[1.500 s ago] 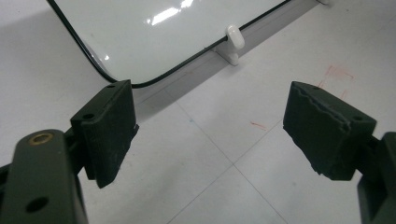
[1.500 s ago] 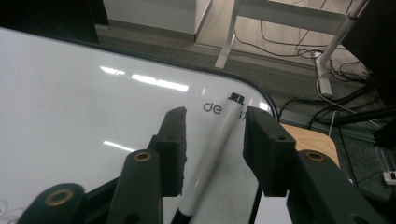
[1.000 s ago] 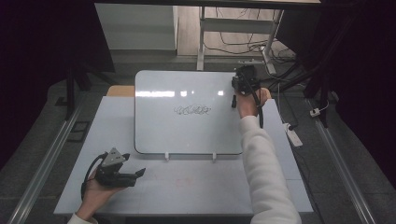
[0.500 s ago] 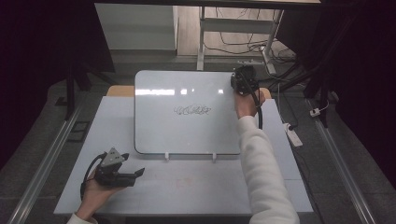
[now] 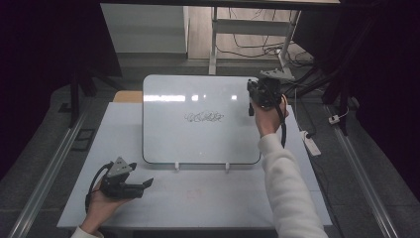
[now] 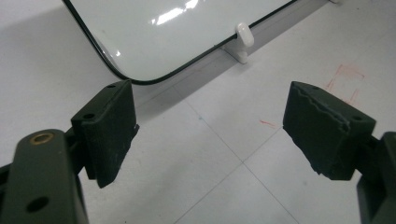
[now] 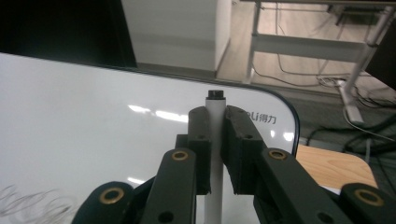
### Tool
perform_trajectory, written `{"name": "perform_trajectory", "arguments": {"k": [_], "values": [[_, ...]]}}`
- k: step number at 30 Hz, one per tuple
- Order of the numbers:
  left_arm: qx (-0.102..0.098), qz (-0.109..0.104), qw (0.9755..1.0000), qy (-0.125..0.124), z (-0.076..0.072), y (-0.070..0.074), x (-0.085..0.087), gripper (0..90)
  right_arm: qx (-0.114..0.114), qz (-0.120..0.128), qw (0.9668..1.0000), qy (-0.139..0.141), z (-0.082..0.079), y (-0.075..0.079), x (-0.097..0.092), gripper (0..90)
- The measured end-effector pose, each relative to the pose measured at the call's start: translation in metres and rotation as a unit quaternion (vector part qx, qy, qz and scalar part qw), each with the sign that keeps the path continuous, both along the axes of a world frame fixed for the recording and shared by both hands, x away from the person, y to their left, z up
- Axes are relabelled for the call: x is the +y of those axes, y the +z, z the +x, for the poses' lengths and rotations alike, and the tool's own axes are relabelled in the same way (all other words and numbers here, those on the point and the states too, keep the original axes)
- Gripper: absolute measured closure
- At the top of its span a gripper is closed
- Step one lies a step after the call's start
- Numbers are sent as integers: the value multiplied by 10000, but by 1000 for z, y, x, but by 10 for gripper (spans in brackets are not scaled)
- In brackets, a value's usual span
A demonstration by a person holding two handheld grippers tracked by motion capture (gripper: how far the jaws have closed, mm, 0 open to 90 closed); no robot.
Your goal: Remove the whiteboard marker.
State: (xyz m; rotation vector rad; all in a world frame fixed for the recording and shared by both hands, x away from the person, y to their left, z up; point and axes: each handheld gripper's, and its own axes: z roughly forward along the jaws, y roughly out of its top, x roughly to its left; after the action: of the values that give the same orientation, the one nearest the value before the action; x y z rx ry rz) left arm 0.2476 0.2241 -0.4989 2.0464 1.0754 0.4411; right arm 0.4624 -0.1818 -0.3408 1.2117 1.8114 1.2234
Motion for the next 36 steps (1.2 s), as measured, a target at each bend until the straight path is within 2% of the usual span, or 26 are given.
{"name": "perform_trajectory", "arguments": {"k": [1,2,4,5,8,9,10,15,16,17,18,19,21,22,24,25,32,34,36], "values": [[1,-10,10000,3,0,0,0,183,-66,70,9999,124,-9,0,-3,808],[-4,-20,10000,10,0,0,0,183,-66,70,9999,124,-9,0,-3,808],[-26,-42,10000,9,1,1,0,188,-149,149,9992,346,-26,-3,-4,808],[-36,-60,10000,18,1,2,0,188,-149,149,9992,346,-26,-3,-4,808],[-100,-111,9999,-5,1,7,-3,191,-202,244,9978,584,-45,-9,-4,808],[-128,-121,9998,-23,1,10,-4,192,-212,287,9971,667,-51,-11,-4,808],[-159,-146,9998,-42,1,13,-6,194,-229,358,9957,824,-64,-17,-2,808],[-333,-278,9989,-164,3,31,-17,199,-191,484,9914,1199,-94,-33,5,807],[-373,-304,9986,-199,4,35,-21,199,-191,484,9914,1199,-94,-33,5,807],[-408,-307,9984,-257,5,39,-25,202,-150,530,9894,1347,-104,-41,10,807],[-431,-318,9981,-303,6,42,-29,202,-150,530,9894,1347,-104,-41,10,807],[-460,-328,9977,-379,8,47,-35,205,-118,577,9871,1489,-116,-49,15,807],[-482,-358,9970,-480,11,51,-45,207,-105,597,9863,1535,-120,-51,17,807],[-497,-356,9967,-530,12,54,-50,209,-96,653,9844,1631,-129,-57,21,807],[-519,-360,9960,-631,16,58,-61,209,-94,673,9835,1675,-133,-60,23,807],[-532,-363,9956,-685,17,60,-66,212,-78,710,9818,1758,-140,-64,27,807],[-588,-409,9917,-1068,25,70,-103,226,-14,761,9778,1950,-155,-77,32,807],[-546,-440,9904,-1188,27,70,-113,228,13,736,9774,1984,-157,-81,34,807],[-509,-480,9891,-1293,30,70,-122,241,71,782,9754,2059,-161,-86,38,807]]}}
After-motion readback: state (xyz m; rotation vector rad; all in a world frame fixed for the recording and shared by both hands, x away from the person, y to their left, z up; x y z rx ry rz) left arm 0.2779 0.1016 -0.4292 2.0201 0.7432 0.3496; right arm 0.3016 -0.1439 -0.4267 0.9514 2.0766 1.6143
